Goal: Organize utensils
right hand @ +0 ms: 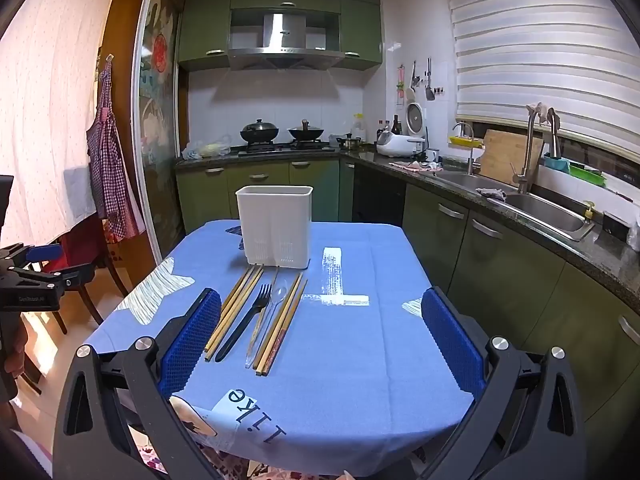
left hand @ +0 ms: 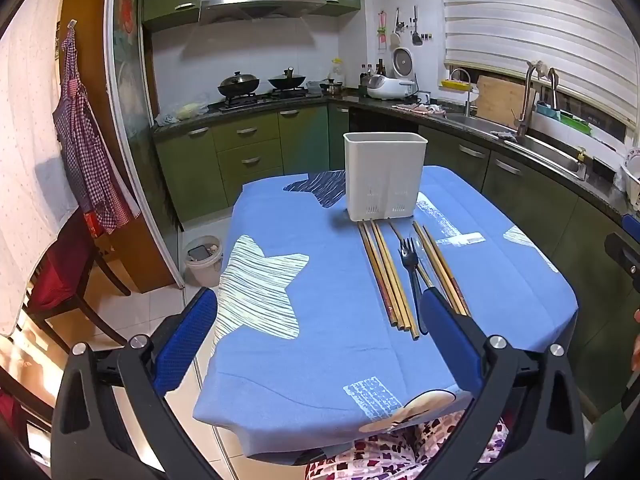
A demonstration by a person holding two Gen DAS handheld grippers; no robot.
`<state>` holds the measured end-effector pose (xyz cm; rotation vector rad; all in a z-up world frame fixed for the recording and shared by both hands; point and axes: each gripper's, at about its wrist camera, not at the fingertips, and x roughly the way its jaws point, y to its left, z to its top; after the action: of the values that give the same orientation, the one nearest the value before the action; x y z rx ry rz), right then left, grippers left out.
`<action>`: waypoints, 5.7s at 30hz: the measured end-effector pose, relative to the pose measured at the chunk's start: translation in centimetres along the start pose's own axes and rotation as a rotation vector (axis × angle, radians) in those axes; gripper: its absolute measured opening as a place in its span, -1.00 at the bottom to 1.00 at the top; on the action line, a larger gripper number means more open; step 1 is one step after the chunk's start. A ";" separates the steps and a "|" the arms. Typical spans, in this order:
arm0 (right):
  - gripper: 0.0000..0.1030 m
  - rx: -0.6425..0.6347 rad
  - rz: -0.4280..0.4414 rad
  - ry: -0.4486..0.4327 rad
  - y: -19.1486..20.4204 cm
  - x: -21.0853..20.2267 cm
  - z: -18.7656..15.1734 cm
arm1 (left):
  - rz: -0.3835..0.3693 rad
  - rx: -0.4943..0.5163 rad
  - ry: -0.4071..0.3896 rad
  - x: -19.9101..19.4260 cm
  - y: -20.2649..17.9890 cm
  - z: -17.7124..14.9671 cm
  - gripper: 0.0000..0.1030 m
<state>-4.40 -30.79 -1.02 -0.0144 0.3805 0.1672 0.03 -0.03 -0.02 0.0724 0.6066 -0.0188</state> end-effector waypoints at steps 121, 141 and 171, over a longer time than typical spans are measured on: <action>0.48 0.156 0.035 0.582 -7.4 20.7 -0.4 | -0.272 0.075 0.657 24.9 -12.4 4.2 -0.48; 0.41 0.134 0.084 0.594 -6.7 21.1 0.0 | -0.246 0.060 0.713 28.2 -12.6 3.7 -0.83; -0.77 -0.007 0.152 0.982 6.6 34.5 0.5 | -0.239 -0.010 0.264 17.0 -1.4 8.9 -0.83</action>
<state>26.29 -18.72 -13.24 -0.0757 1.3627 0.3078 19.02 -1.98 -2.46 -0.0083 0.8761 -0.2405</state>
